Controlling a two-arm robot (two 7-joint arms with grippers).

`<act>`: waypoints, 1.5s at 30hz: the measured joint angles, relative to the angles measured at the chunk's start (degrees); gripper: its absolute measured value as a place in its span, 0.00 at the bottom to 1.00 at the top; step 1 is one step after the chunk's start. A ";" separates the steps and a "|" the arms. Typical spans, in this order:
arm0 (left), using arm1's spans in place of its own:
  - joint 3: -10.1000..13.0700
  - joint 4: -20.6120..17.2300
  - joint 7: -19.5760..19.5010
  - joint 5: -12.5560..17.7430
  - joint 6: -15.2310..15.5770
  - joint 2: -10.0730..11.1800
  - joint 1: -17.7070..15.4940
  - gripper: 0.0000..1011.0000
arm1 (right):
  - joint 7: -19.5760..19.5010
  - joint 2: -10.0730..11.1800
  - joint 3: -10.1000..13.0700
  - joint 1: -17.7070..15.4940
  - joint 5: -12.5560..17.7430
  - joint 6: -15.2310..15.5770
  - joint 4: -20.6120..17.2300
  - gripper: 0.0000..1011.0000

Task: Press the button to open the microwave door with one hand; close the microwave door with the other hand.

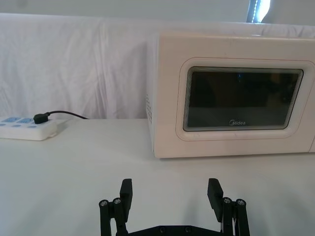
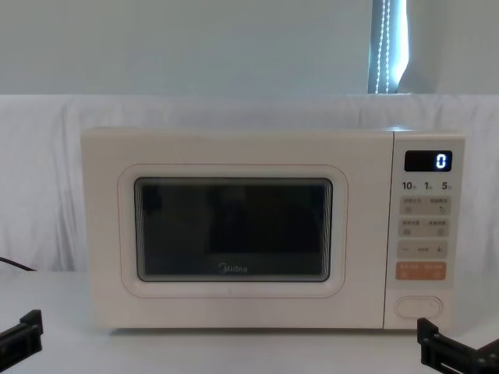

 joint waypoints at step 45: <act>0.00 0.00 0.00 0.00 0.00 0.00 0.00 0.99 | 0.00 0.00 0.00 0.00 0.00 0.00 0.00 0.00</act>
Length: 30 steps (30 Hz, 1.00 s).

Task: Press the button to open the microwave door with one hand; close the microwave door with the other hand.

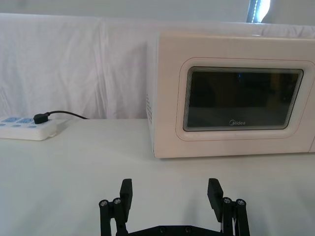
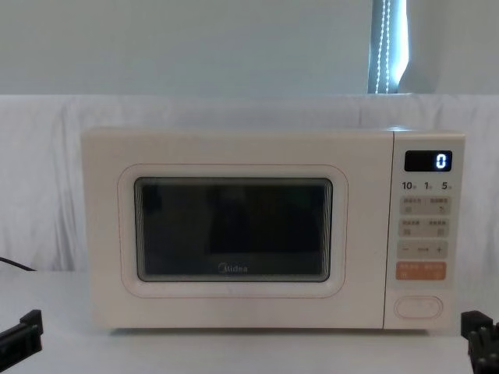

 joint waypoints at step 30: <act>0.00 0.00 0.00 0.00 0.00 0.00 0.00 0.99 | 7.30 -5.82 5.97 13.44 4.97 6.97 12.97 0.00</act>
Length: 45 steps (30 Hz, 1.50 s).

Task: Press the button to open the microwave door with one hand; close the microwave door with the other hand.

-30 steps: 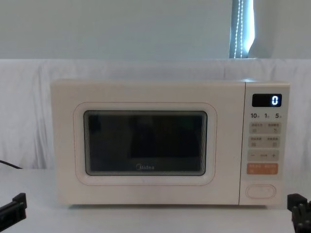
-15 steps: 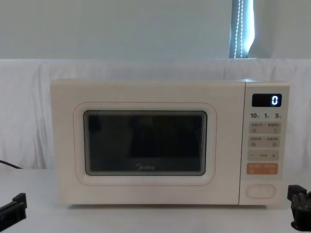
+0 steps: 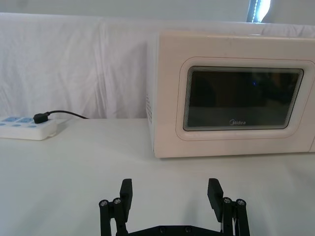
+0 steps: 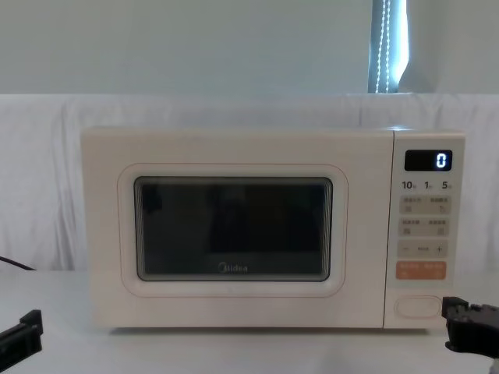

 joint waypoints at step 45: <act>0.00 0.00 0.00 0.00 0.00 0.00 0.00 0.99 | 1.92 -3.45 1.96 21.63 -1.90 -10.11 33.38 0.00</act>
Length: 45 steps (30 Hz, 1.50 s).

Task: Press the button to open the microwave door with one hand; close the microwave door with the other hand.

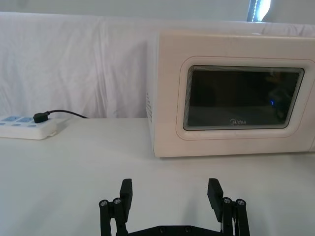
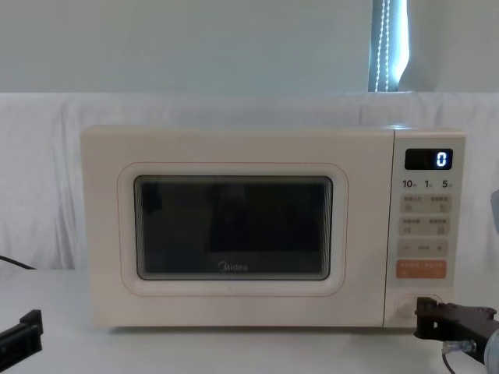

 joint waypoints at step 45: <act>0.00 0.00 0.00 0.00 0.00 0.01 0.00 0.99 | 0.41 -0.90 1.80 6.08 -0.67 -3.24 10.03 0.00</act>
